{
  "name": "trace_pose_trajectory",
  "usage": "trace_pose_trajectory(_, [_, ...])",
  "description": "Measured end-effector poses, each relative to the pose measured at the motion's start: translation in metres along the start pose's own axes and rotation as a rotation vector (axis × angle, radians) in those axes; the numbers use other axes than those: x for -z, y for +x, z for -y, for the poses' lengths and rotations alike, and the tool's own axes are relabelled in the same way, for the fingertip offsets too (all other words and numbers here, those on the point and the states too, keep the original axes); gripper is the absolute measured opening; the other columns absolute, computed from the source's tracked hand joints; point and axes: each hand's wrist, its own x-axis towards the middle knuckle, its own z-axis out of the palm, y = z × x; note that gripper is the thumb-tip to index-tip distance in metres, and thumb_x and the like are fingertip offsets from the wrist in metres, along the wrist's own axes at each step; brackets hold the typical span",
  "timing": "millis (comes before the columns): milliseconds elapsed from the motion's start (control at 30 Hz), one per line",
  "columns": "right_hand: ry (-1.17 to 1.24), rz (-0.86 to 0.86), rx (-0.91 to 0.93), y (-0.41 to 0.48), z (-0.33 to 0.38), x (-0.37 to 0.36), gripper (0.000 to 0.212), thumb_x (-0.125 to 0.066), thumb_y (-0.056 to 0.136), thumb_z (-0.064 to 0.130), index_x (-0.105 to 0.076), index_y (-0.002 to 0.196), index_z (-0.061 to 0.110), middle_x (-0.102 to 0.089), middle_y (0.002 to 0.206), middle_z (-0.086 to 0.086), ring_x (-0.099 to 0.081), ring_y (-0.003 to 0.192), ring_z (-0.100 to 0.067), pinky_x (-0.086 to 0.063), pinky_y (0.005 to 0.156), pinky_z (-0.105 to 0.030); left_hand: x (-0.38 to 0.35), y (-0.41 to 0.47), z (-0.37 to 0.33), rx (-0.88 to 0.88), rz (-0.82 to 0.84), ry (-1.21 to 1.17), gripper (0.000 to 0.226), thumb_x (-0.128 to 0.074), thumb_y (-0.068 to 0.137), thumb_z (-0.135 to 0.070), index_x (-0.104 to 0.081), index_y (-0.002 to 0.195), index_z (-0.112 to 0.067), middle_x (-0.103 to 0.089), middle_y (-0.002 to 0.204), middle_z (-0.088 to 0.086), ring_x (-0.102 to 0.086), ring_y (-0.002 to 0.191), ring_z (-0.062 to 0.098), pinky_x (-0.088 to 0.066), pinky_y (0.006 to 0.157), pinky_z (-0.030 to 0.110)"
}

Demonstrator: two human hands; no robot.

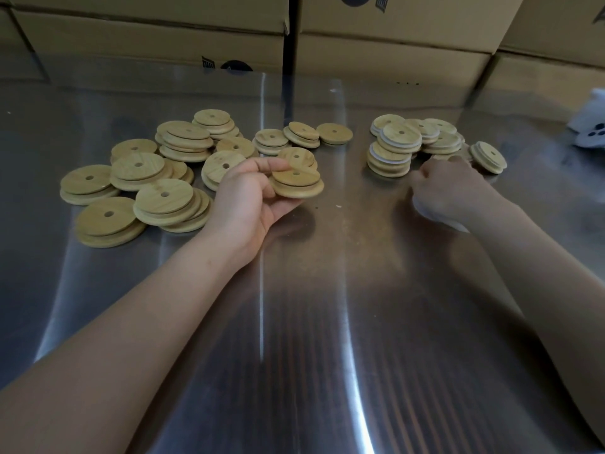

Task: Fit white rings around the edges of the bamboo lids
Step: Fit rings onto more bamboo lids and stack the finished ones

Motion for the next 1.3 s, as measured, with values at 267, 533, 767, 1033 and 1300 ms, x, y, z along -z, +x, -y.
trace_pose_trajectory(267, [0.106,-0.048,0.035,0.004,-0.004,0.003,0.036,-0.028,0.098,0.033,-0.044,0.072,0.014,-0.055,0.107,-0.022,-0.049,0.11,-0.039,-0.041,0.091,-0.047,0.001,0.001,-0.001,0.05,0.004,0.01,0.046,-0.022,0.079,0.017,-0.062,0.098,0.003,-0.064,0.111,0.025,-0.067,0.102,0.033,-0.062,0.069,0.036])
trace_pose_trajectory(533, [0.265,-0.151,0.064,0.0,0.0,0.008,0.041,-0.036,0.095,0.027,-0.067,0.093,0.001,-0.064,0.088,-0.02,-0.053,0.078,-0.033,-0.045,0.069,-0.041,0.002,0.002,-0.002,0.05,0.024,0.053,0.044,-0.025,0.079,0.016,-0.063,0.097,0.001,-0.065,0.109,0.021,-0.068,0.099,0.03,-0.062,0.068,0.035])
trace_pose_trajectory(767, [0.247,-0.181,0.055,0.0,-0.004,0.012,0.029,-0.043,0.08,0.005,-0.07,0.091,0.0,-0.069,0.091,-0.021,-0.062,0.086,-0.035,-0.047,0.063,-0.035,0.003,0.002,-0.002,0.047,0.023,0.056,0.043,-0.026,0.08,0.016,-0.063,0.096,0.001,-0.064,0.111,0.021,-0.069,0.098,0.03,-0.061,0.069,0.035])
trace_pose_trajectory(1033, [0.223,0.002,0.12,-0.003,-0.008,0.017,0.008,-0.068,0.078,0.03,-0.069,0.072,0.023,-0.065,0.073,0.002,-0.055,0.069,-0.007,-0.037,0.051,-0.022,0.002,0.003,-0.002,0.046,0.016,0.065,0.043,-0.027,0.079,0.016,-0.063,0.095,0.0,-0.064,0.112,0.021,-0.068,0.101,0.031,-0.062,0.074,0.038])
trace_pose_trajectory(1300, [0.168,0.03,0.172,-0.006,-0.005,0.019,0.01,-0.071,0.078,0.026,-0.069,0.069,0.021,-0.067,0.072,0.003,-0.057,0.07,-0.008,-0.037,0.051,-0.023,0.006,0.007,0.0,0.021,0.022,0.11,0.035,-0.041,0.083,0.02,-0.064,0.1,-0.001,-0.067,0.11,0.023,-0.072,0.096,0.029,-0.061,0.076,0.041])
